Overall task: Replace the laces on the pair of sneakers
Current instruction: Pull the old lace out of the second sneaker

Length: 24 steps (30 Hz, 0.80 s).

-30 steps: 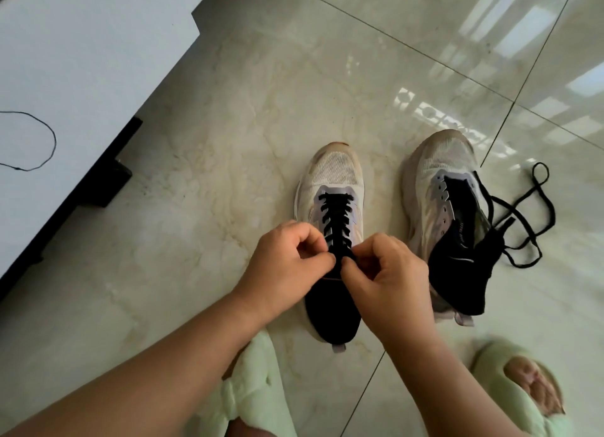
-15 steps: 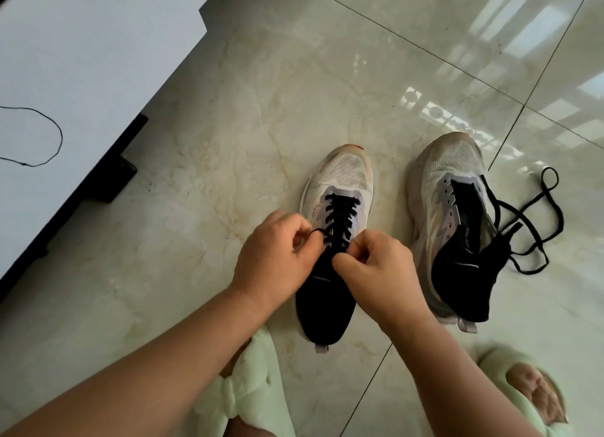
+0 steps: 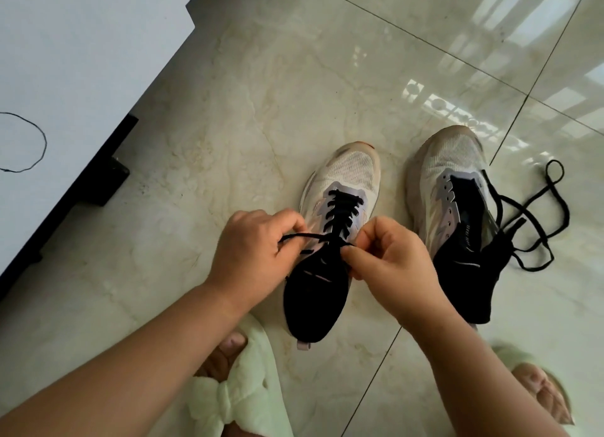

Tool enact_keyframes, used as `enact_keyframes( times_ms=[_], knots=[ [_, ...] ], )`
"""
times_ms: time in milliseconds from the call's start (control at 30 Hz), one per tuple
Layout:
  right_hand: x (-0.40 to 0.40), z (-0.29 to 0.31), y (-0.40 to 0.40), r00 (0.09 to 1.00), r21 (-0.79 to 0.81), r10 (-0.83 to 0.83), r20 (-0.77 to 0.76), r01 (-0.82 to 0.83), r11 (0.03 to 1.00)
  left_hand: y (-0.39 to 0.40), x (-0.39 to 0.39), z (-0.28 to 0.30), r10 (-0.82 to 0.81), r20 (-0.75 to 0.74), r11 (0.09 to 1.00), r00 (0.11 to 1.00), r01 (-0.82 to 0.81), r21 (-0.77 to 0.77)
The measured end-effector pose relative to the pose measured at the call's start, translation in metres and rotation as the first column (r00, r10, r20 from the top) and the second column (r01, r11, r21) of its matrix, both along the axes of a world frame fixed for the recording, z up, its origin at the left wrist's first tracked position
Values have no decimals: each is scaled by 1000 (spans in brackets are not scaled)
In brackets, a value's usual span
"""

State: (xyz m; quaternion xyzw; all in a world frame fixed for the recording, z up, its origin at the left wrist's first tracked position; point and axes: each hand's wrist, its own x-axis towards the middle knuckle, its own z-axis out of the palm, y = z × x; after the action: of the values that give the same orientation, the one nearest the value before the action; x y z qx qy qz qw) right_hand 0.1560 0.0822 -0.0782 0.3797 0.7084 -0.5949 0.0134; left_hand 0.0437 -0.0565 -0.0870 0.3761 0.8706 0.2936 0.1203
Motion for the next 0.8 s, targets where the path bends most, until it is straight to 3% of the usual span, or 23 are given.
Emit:
enact_keyframes(
  times_ms=[33, 100, 133, 200, 233, 267, 300, 367, 467, 533, 600, 633, 700, 767, 800],
  knots=[
    [-1, 0, -1, 999, 112, 49, 7, -49, 992, 0, 1, -1, 15, -18, 1000, 1000, -15, -18],
    [-2, -1, -6, 999, 199, 50, 0, -49, 979, 5, 8, 0, 227, 142, 974, 963, -225, -32],
    [-3, -2, -9, 1000, 192, -11, -5, 12, 981, 9, 15, 0, 375, 284, 925, 882, -375, -56],
    [-3, -6, -17, 987, 200, -154, 37, 143, 969, 21, 31, -3, 589, 547, 778, 595, -601, -183],
    [-3, -8, -21, 976, 217, -209, 66, 190, 957, 27, 39, -5, 628, 613, 717, 479, -663, -216],
    [-1, -11, -24, 964, 222, -252, 79, 230, 948, 30, 45, -7, 641, 636, 679, 430, -704, -209],
    [0, -12, -26, 956, 211, -283, 76, 262, 942, 32, 49, -9, 639, 627, 674, 446, -718, -175],
    [4, -13, -27, 962, 207, -268, 48, 253, 945, 28, 52, -11, 592, 578, 726, 562, -683, -79],
    [9, -12, -19, 996, 313, -80, -27, 84, 946, 15, 46, -13, 485, 480, 820, 730, -570, 38],
    [11, -12, -12, 996, 408, 69, -61, -38, 912, 2, 32, -17, 381, 309, 899, 871, -428, 98],
    [11, -12, -7, 983, 502, 166, -76, -106, 859, -12, 12, -21, 243, 66, 969, 968, -246, 41],
    [11, -13, -5, 979, 532, 188, -73, -121, 838, -18, 3, -24, 188, -19, 982, 982, -188, -25],
    [11, -14, -2, 983, 548, 180, -46, -126, 827, -22, -5, -25, 206, -21, 969, 978, -206, -135],
    [10, -17, -1, 995, 490, 93, -20, -71, 869, -14, 2, -19, 376, 187, 923, 907, -350, -160],
    [9, -18, -1, 999, 421, 25, -21, -14, 907, -8, 9, -16, 447, 340, 894, 827, -416, -164]
  ],
)
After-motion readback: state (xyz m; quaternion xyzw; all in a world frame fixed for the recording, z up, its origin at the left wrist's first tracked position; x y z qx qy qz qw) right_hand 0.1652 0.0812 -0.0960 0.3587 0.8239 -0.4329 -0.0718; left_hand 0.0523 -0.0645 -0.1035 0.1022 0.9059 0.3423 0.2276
